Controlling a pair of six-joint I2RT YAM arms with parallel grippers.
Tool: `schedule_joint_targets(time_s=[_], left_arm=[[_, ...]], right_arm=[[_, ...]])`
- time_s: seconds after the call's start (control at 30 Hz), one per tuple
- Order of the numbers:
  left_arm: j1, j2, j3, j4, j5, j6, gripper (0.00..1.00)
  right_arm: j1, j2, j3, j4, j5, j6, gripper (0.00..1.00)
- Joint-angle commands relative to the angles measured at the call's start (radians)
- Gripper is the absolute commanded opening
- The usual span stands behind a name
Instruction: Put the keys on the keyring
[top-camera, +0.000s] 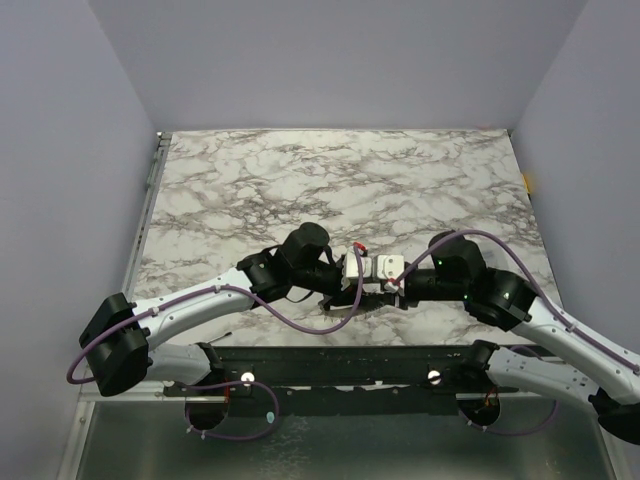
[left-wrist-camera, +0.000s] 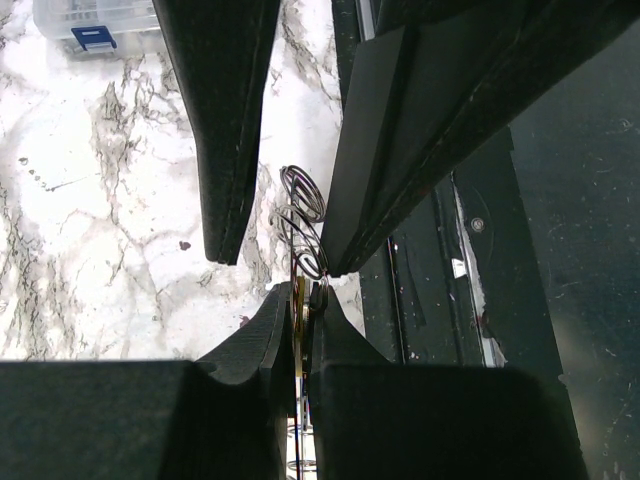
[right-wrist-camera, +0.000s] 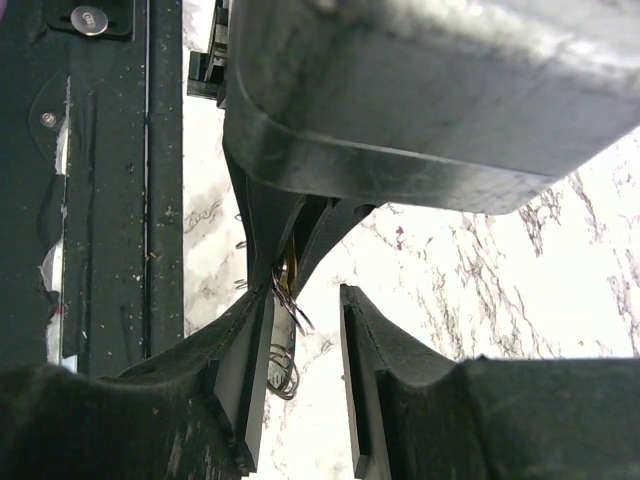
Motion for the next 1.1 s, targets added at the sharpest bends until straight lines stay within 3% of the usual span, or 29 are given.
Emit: schedule_joint_targets(time_s=[0.0, 0.37, 0.43, 0.53, 0.57, 0.97, 1.0, 1.07], left_arm=[[-0.009, -0.026, 0.019, -0.003, 0.032, 0.011, 0.0], [-0.008, -0.029, 0.019, -0.002, 0.033, 0.011, 0.0], [-0.008, -0.031, 0.02, -0.002, 0.033, 0.012, 0.0], [-0.009, -0.032, 0.019, -0.002, 0.033, 0.013, 0.0], [-0.008, -0.032, 0.019, -0.002, 0.032, 0.013, 0.0], [-0.009, -0.061, 0.019, -0.004, 0.029, 0.028, 0.0], [-0.008, -0.061, 0.019, -0.004, 0.033, 0.026, 0.0], [-0.008, -0.058, 0.02, -0.004, 0.045, 0.021, 0.0]], right_arm=[[0.004, -0.024, -0.012, -0.007, 0.034, -0.016, 0.4], [0.002, -0.016, -0.021, -0.016, 0.035, -0.014, 0.36], [0.003, -0.018, -0.023, -0.013, 0.034, -0.013, 0.27], [0.002, -0.015, -0.023, -0.017, 0.036, -0.02, 0.02], [0.003, -0.017, -0.025, -0.016, 0.038, -0.021, 0.01], [0.003, -0.095, -0.074, 0.018, 0.053, 0.001, 0.01], [0.002, -0.102, -0.075, 0.016, 0.058, 0.003, 0.07], [0.002, -0.114, -0.069, 0.006, 0.064, 0.009, 0.35]])
